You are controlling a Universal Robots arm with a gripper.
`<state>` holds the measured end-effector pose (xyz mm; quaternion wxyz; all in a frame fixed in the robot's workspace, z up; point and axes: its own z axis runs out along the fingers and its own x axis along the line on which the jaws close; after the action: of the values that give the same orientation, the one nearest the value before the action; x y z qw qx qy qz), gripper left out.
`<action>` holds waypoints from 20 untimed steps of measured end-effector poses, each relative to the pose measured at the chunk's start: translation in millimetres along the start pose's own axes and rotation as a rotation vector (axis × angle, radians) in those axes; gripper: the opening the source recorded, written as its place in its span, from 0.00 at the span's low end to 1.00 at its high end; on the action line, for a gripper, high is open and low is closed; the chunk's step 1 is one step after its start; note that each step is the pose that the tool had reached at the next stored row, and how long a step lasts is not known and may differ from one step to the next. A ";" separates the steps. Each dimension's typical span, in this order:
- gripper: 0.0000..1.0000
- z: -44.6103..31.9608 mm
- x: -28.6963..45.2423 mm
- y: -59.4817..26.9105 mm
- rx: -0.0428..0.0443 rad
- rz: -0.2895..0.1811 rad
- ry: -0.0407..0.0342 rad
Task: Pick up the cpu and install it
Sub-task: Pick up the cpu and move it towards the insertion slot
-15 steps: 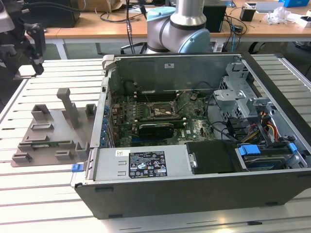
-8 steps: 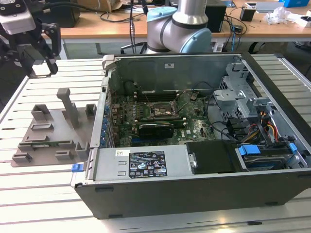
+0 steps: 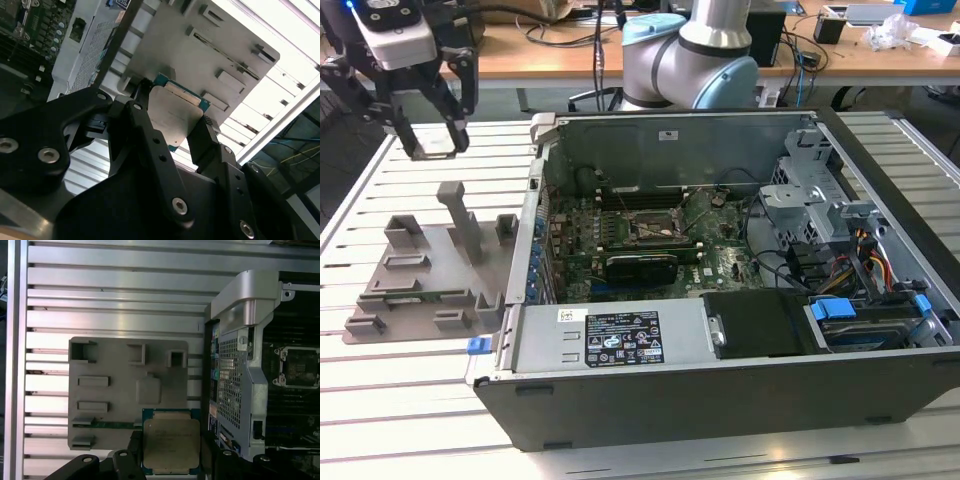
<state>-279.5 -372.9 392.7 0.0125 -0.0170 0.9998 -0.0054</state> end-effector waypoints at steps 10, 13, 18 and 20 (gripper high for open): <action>0.55 1.0 -39.3 -1.3 -0.0001 0.000 0.0023; 0.55 1.3 -49.1 -1.7 -0.0001 0.000 0.0029; 0.55 1.8 -67.8 -2.3 -0.0003 0.000 0.0040; 0.55 1.9 -75.0 -2.6 -0.0002 0.000 0.0046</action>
<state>-204.4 -373.0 392.7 0.0103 -0.0171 0.9998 -0.0053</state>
